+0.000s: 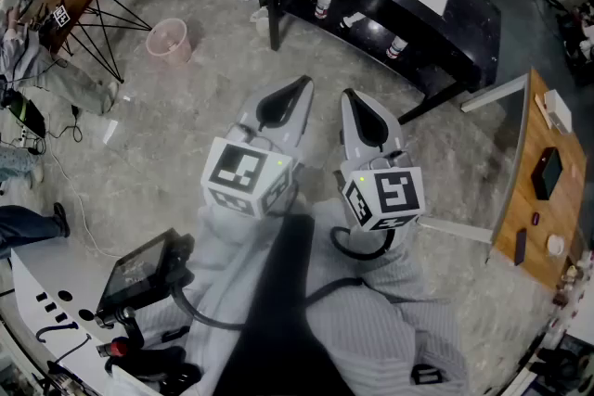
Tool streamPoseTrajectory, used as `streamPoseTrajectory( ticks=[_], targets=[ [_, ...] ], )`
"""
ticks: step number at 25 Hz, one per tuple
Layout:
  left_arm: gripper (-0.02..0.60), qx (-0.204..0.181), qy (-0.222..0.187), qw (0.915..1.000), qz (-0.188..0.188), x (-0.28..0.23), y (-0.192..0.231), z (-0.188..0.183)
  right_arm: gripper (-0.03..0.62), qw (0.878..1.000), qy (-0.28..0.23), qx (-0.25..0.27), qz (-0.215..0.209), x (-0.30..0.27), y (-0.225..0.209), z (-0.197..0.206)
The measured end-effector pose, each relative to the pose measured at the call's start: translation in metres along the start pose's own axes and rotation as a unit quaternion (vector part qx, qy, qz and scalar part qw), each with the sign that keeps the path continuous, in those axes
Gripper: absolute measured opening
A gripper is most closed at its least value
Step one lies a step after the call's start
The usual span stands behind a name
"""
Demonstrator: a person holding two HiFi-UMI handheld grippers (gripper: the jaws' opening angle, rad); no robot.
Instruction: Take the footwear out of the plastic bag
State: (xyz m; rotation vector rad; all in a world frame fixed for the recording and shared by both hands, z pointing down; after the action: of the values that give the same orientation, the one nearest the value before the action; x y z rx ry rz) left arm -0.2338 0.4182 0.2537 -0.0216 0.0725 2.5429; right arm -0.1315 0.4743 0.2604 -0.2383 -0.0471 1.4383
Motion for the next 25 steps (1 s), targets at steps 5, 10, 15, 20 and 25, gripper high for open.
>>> streamPoseTrajectory(
  ticks=[5, 10, 15, 20, 25],
  targets=[
    [0.0, -0.01, -0.007, 0.9999, -0.002, 0.002, -0.001, -0.003, 0.011, 1.0, -0.006, 0.002, -0.001, 0.0, 0.001, -0.001],
    [-0.001, -0.013, -0.01, 0.9998, -0.008, 0.004, -0.003, -0.005, 0.011, 1.0, -0.017, -0.009, -0.005, 0.003, 0.0, -0.003],
    [0.0, -0.018, -0.01, 0.9997, -0.016, -0.001, -0.007, -0.007, 0.012, 1.0, -0.022, -0.003, -0.018, 0.003, -0.003, -0.007],
    [-0.001, -0.027, -0.009, 0.9993, -0.024, -0.014, -0.014, -0.005, 0.012, 0.999, -0.029, -0.009, -0.026, 0.002, -0.019, -0.009],
    [0.0, -0.019, 0.008, 0.9994, -0.028, -0.038, -0.006, 0.004, 0.012, 0.999, -0.028, -0.009, -0.025, -0.013, -0.042, -0.013]
  ],
)
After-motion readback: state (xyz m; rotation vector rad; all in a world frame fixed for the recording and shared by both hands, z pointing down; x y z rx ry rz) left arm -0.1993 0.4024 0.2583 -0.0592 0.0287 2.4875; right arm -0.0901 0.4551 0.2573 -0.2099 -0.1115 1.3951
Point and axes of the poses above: the fingertips, and each gripper's own axes: x backward along the fingers, y to its left, z out of its underside, the point moved 5 cm from there along x, backward along the fingers, and after that the axes turned 9 degrees about -x, right-handed, at the moved point
